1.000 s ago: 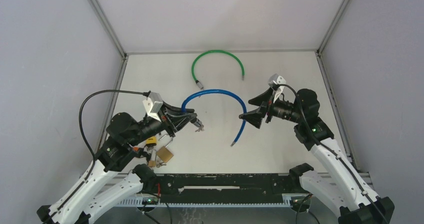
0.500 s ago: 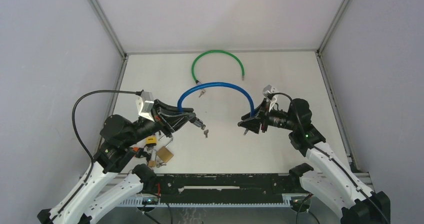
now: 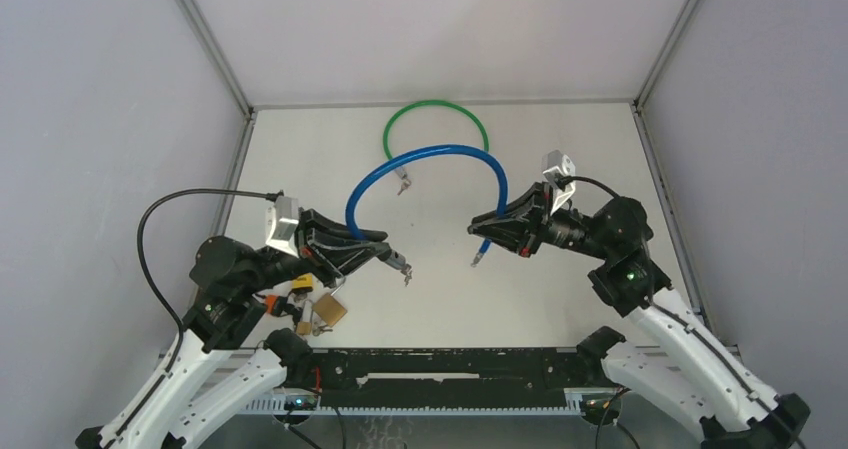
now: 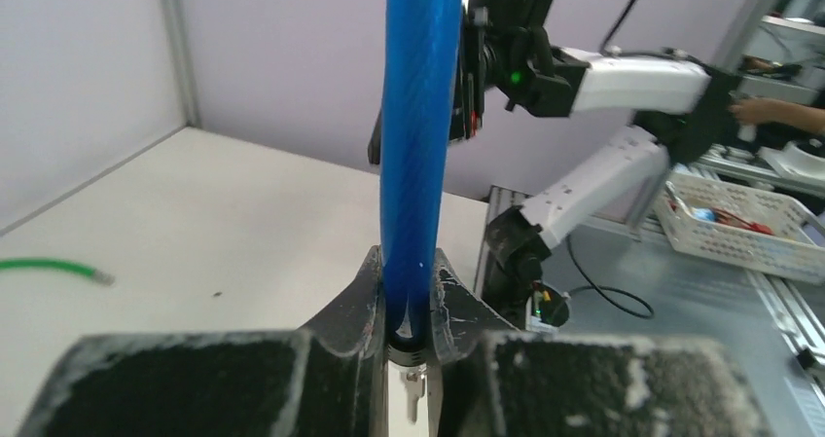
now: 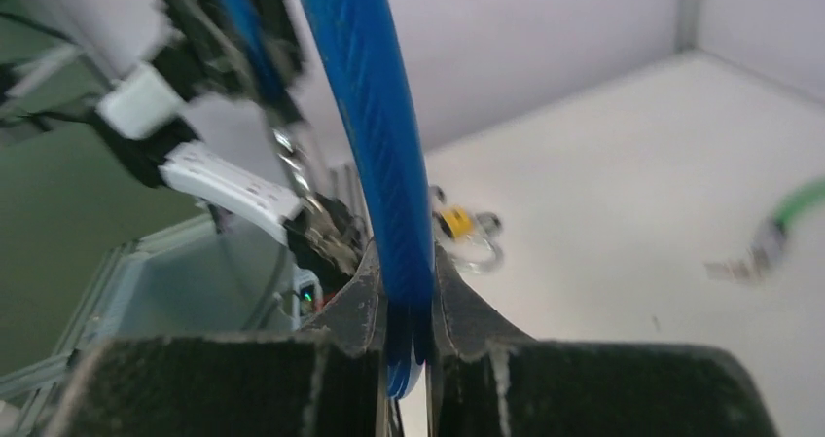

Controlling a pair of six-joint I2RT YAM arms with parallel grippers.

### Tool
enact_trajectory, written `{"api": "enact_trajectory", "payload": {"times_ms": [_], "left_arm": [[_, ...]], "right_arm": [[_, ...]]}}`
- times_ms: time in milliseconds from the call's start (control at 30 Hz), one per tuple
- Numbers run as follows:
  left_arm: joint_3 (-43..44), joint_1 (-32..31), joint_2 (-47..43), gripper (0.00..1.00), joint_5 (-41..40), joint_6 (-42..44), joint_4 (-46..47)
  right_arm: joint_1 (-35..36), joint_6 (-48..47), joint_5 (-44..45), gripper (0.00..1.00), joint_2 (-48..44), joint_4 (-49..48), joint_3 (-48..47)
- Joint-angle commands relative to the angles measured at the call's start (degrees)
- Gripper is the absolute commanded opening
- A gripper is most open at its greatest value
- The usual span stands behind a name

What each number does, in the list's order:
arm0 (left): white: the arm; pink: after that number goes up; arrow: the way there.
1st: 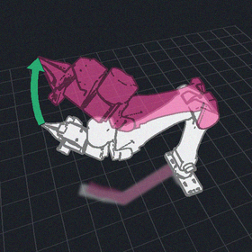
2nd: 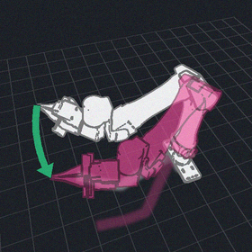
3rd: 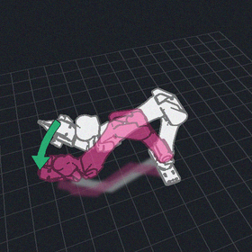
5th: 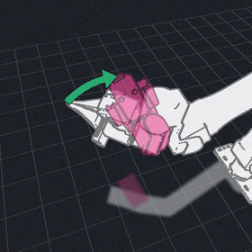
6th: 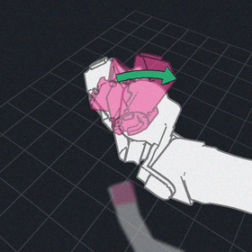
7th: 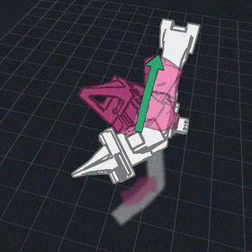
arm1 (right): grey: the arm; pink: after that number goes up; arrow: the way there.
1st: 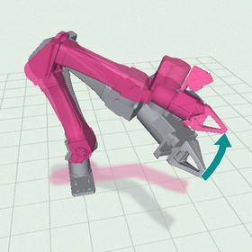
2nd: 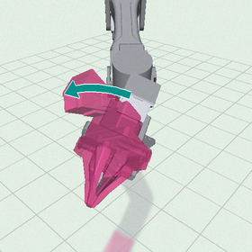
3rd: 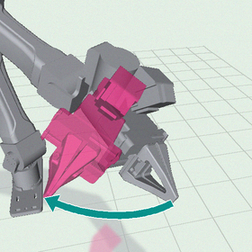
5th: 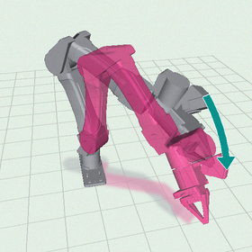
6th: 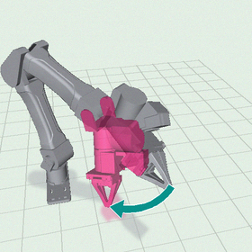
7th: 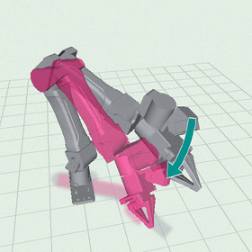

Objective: Lock with the key
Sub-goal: Lock the lock.

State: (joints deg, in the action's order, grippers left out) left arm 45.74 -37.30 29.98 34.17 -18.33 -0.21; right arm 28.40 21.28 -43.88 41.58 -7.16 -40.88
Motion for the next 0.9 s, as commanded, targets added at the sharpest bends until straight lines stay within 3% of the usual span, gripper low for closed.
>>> {"api": "enact_trajectory", "payload": {"times_ms": [0, 200, 400, 567, 867], "left_arm": [[0.80, 0.24, 0.46, 0.00, 9.15, -1.76, 9.81], [2.97, -0.64, 1.80, 0.00, 8.39, -3.89, 11.42], [4.73, -0.73, 2.01, 0.00, 1.83, -9.35, 11.72], [5.65, -0.61, 1.92, 0.00, -2.03, -14.41, 12.08], [6.39, -0.65, 2.16, 0.00, -3.18, -15.51, 12.13]], "right_arm": [[13.15, 1.11, 11.82, 0.00, 1.45, -13.13, -9.45], [28.59, -2.74, 23.38, 0.00, 10.07, -31.51, -14.08], [33.52, -6.12, 27.41, 0.00, 16.55, -42.02, -14.93], [35.03, -7.99, 29.73, 0.00, 17.95, -41.13, -14.88], [35.22, -9.89, 32.54, 0.00, 15.59, -37.36, -14.47]]}}
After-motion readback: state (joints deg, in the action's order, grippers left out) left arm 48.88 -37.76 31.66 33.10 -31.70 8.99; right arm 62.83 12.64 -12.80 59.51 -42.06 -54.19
